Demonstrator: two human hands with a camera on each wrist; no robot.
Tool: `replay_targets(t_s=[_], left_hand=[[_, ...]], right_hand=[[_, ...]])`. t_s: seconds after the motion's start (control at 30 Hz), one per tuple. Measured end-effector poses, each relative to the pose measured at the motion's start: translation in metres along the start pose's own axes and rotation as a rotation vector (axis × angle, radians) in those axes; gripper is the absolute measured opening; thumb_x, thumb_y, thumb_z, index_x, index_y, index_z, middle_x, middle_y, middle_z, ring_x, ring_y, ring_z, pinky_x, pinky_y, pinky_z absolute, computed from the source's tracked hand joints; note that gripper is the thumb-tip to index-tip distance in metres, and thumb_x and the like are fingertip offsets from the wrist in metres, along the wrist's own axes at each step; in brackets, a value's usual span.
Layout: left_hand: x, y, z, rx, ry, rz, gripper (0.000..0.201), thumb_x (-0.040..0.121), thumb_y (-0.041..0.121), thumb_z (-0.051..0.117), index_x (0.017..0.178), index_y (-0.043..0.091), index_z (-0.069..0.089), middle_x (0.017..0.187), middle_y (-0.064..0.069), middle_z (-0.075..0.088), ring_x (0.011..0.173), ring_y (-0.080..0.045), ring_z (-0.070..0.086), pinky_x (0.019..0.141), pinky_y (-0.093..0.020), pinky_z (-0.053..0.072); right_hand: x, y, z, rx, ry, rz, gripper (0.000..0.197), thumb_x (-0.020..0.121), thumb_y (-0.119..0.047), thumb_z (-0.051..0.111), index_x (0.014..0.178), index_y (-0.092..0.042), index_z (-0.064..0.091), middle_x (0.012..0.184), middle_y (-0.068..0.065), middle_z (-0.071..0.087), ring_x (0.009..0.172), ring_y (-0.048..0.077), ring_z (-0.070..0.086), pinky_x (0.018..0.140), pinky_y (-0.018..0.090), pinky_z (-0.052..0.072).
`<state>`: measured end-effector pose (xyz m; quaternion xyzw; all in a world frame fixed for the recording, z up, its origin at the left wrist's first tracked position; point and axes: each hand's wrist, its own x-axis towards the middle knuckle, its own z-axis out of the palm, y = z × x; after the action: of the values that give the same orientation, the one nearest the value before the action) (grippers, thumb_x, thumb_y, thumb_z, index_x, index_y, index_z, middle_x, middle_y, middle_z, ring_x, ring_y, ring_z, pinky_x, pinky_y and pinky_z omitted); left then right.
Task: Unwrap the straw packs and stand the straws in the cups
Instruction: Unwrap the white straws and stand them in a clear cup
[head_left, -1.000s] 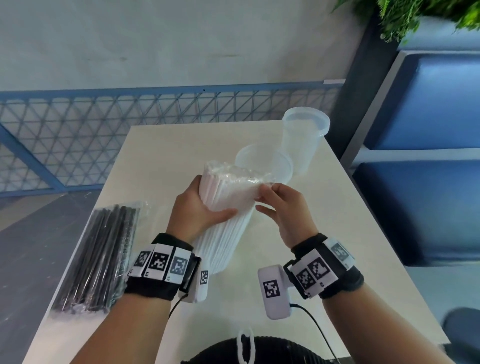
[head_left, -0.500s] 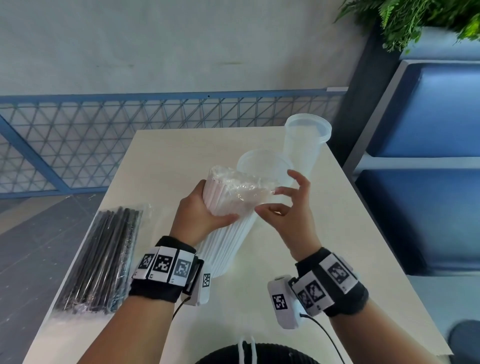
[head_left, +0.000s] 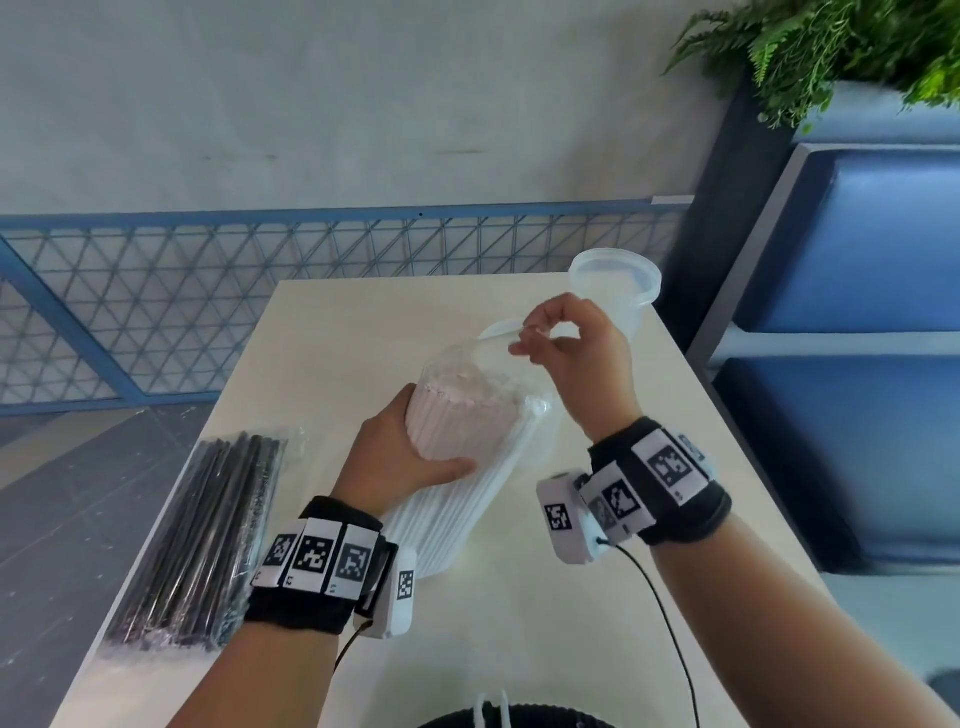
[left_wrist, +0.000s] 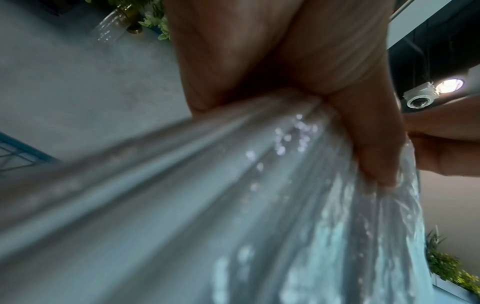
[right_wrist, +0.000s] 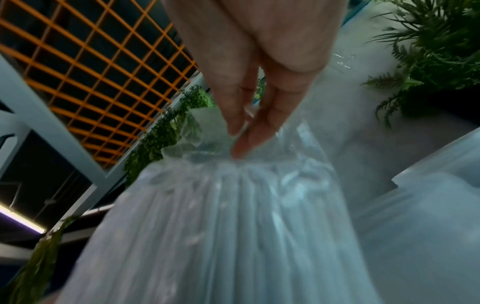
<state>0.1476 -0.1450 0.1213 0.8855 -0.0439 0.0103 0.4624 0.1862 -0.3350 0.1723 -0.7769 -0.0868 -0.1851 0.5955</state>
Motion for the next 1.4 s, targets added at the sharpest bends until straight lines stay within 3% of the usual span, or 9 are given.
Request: replay_targets(t_s=[0.13,0.27,0.37,0.57,0.67,0.8,0.93,1.1,1.4], left_hand=[[0.001,-0.002,-0.003,0.016,0.024,-0.006,0.072,0.056,0.031,0.088,0.116,0.019,0.050,0.105,0.005,0.062,0.095,-0.014,0.058,0.067,-0.011,0.042],[0.000,-0.005,-0.007,0.016,0.075,-0.002,0.068,0.056,0.028,0.088,0.112,0.021,0.050,0.096,0.012,0.057,0.090,-0.009,0.054,0.063,-0.007,0.037],[-0.001,-0.005,-0.006,0.010,0.102,-0.006,0.065,0.057,0.028,0.088,0.106,0.025,0.046,0.088,0.020,0.053,0.085,-0.005,0.051,0.061,-0.005,0.036],[-0.002,-0.010,-0.003,-0.022,0.065,0.013,0.067,0.055,0.028,0.089,0.107,0.023,0.048,0.097,0.008,0.061,0.086,-0.005,0.056,0.061,-0.007,0.041],[0.001,-0.014,-0.004,-0.010,0.060,-0.002,0.068,0.055,0.029,0.089,0.109,0.022,0.048,0.098,0.006,0.061,0.086,-0.008,0.056,0.060,-0.006,0.042],[0.006,-0.016,-0.003,-0.026,0.021,-0.026,0.076,0.054,0.032,0.089,0.117,0.020,0.048,0.106,0.005,0.062,0.097,-0.013,0.058,0.071,-0.017,0.043],[0.009,-0.012,-0.001,0.008,-0.002,-0.032,0.081,0.054,0.033,0.089,0.121,0.020,0.045,0.108,0.008,0.058,0.097,-0.010,0.053,0.077,-0.020,0.039],[0.013,-0.016,0.000,0.042,-0.009,-0.051,0.084,0.053,0.033,0.089,0.123,0.017,0.045,0.113,0.004,0.060,0.098,-0.009,0.052,0.079,-0.021,0.038],[0.011,-0.022,0.000,0.074,-0.049,-0.090,0.096,0.050,0.036,0.090,0.129,0.016,0.039,0.120,0.001,0.059,0.102,-0.011,0.052,0.083,-0.022,0.040]], right_hand=[[0.008,-0.008,0.008,-0.063,0.011,-0.097,0.025,0.083,-0.005,0.062,0.091,-0.027,0.052,0.109,0.004,0.052,0.082,0.007,0.065,0.076,0.017,0.053],[-0.004,-0.014,0.012,-0.208,-0.174,-0.238,0.010,0.083,-0.007,0.063,0.084,-0.016,0.068,0.087,0.001,0.070,0.072,0.008,0.063,0.072,0.015,0.051],[-0.006,-0.013,0.019,-0.347,-0.403,-0.176,0.014,0.087,-0.010,0.061,0.094,-0.013,0.072,0.086,-0.005,0.071,0.064,-0.002,0.058,0.070,0.005,0.045],[0.005,-0.015,0.020,-0.290,-0.515,0.071,0.028,0.090,-0.002,0.047,0.102,-0.018,0.067,0.076,-0.006,0.066,0.037,0.001,0.050,0.046,0.012,0.044],[0.006,-0.018,0.017,-0.351,-0.615,-0.006,0.010,0.086,-0.012,0.061,0.085,-0.020,0.066,0.073,-0.009,0.065,0.052,-0.006,0.054,0.059,0.006,0.042],[0.008,-0.025,0.015,-0.250,-0.752,-0.095,0.017,0.090,-0.007,0.056,0.092,-0.017,0.068,0.080,-0.017,0.066,0.075,0.001,0.061,0.080,0.011,0.045],[0.009,-0.018,0.022,-0.279,-0.688,-0.096,0.018,0.084,-0.004,0.064,0.094,-0.019,0.068,0.090,-0.019,0.064,0.052,-0.003,0.054,0.064,0.010,0.045],[0.005,-0.008,0.035,-0.462,-0.702,-0.278,0.044,0.074,-0.019,0.076,0.116,-0.022,0.064,0.113,-0.003,0.058,0.075,-0.003,0.051,0.067,0.004,0.039],[-0.005,-0.008,0.047,-0.517,-0.635,-0.303,0.032,0.078,-0.021,0.072,0.110,-0.018,0.067,0.097,-0.003,0.062,0.071,0.000,0.049,0.062,0.003,0.034]])
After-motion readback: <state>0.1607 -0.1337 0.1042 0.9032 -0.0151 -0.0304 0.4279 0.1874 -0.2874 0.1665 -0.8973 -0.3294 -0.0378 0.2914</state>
